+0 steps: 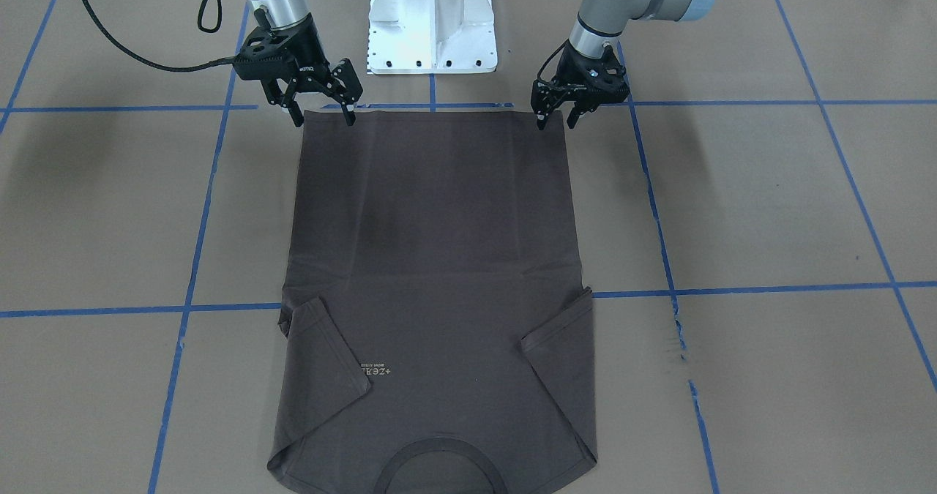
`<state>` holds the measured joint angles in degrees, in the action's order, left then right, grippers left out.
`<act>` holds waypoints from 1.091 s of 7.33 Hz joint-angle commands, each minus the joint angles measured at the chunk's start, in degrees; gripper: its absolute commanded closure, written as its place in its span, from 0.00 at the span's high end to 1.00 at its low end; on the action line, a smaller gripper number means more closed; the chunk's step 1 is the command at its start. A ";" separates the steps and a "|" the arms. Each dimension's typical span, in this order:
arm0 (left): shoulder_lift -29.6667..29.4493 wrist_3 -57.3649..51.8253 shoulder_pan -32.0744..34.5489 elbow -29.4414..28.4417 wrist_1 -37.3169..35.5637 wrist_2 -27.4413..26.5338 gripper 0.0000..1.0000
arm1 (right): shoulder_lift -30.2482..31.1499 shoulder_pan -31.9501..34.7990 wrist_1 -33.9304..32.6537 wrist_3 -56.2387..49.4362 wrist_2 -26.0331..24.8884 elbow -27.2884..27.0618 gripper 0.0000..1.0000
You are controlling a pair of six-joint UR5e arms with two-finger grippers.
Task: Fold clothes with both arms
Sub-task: 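Move both grippers down to the shirt hem corners nearest the robot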
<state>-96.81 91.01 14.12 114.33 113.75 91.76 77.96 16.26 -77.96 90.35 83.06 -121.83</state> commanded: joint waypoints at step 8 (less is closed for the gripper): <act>0.22 1.02 -2.60 0.45 -2.04 0.00 0.65 | -0.17 -0.08 0.27 0.00 0.00 0.10 1.00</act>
<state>-96.66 92.03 11.53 114.87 111.71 91.76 77.86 16.19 -77.74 90.35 83.05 -121.73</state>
